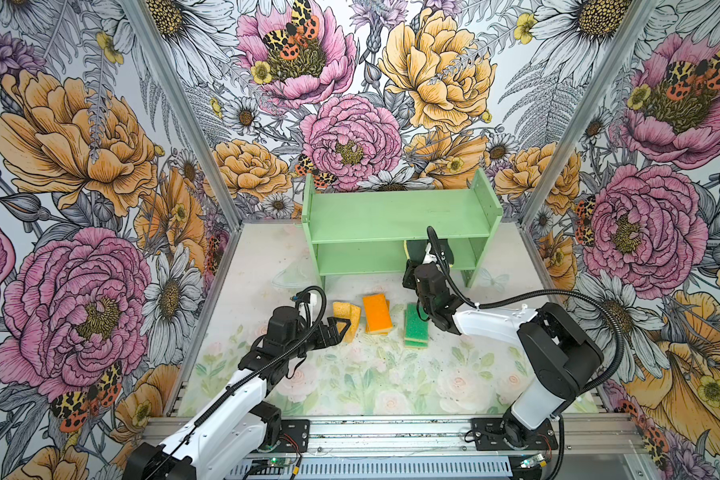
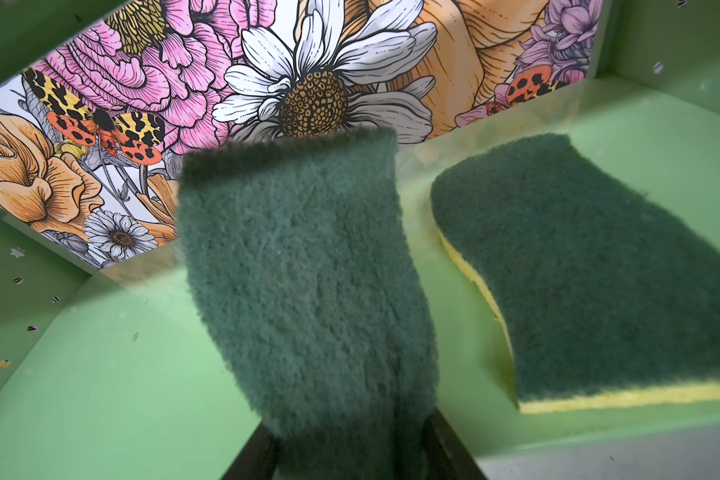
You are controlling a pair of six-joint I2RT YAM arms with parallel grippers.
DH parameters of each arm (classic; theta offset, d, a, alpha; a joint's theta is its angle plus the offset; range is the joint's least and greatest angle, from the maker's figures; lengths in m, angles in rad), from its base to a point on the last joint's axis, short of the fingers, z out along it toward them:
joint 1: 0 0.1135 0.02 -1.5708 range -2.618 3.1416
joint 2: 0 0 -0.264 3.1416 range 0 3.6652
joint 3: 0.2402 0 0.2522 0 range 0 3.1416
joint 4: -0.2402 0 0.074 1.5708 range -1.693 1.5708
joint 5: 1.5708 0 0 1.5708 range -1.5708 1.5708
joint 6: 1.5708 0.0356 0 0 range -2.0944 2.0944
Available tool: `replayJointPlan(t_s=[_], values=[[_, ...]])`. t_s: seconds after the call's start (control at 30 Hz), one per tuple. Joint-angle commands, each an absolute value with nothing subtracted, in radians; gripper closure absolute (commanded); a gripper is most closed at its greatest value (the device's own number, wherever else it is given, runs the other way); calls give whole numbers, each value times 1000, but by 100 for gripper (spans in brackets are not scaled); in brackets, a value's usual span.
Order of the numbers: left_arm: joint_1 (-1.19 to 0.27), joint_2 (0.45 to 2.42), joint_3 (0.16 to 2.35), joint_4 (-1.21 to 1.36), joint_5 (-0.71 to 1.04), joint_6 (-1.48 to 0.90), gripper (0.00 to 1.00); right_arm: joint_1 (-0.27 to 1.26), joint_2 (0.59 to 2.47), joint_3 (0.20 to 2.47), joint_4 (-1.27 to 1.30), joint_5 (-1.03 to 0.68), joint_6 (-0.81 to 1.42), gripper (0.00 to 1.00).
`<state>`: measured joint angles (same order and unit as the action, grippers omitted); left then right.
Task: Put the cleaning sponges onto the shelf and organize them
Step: 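Push the held scouring pad into the lower shelf beside the placed sponge, then lower the scouring pad onto the lower shelf with the right gripper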
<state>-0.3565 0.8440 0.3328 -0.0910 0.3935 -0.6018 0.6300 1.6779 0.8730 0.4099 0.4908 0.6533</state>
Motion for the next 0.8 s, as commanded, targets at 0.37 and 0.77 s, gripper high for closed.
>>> replayJointPlan(t_s=[0.37, 0.77], values=[[-345, 828, 324, -89, 411, -586, 1, 645, 1706, 877, 409, 552, 647, 51], [-342, 828, 324, -91, 413, -586, 1, 649, 1713, 884, 407, 552, 648, 38]])
